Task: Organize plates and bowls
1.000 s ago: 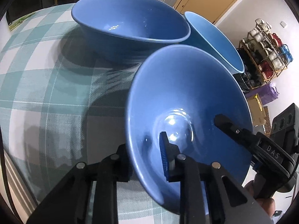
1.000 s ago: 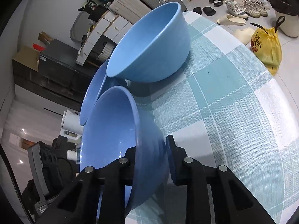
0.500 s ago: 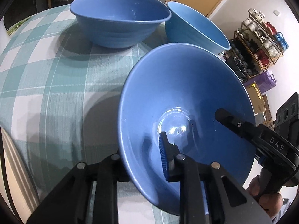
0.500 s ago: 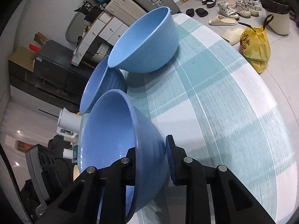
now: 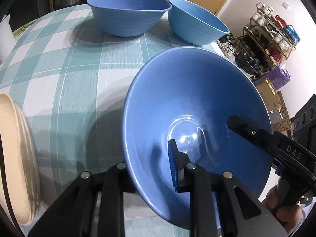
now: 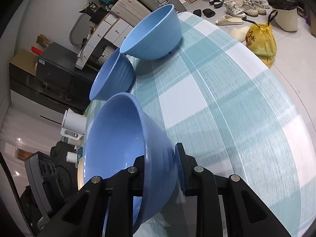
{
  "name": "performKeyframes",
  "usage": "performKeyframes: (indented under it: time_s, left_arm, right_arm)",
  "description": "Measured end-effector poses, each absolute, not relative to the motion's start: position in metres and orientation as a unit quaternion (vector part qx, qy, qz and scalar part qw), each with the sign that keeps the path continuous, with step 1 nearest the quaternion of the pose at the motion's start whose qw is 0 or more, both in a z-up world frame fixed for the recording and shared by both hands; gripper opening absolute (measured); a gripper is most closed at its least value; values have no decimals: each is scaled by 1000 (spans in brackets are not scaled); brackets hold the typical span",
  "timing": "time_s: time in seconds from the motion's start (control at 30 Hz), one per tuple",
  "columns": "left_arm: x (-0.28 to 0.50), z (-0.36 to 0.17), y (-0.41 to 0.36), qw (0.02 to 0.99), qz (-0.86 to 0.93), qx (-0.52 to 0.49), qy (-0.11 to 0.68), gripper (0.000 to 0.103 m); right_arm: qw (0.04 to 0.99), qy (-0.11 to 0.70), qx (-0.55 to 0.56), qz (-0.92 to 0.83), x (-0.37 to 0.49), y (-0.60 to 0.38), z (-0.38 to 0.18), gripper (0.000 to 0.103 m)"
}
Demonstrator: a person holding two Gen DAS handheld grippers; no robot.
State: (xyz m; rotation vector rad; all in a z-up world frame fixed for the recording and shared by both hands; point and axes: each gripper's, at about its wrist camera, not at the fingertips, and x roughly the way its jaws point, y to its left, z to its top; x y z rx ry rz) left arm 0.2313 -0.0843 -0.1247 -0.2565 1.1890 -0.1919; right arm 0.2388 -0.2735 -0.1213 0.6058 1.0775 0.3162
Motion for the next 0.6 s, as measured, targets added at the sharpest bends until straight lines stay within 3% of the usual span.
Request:
performKeyframes:
  time_s: [0.6]
  left_arm:
    - [175,-117,-78,828,-89,-114,541,22]
  right_arm:
    - [806,502,274,154,168,-261,-117,23]
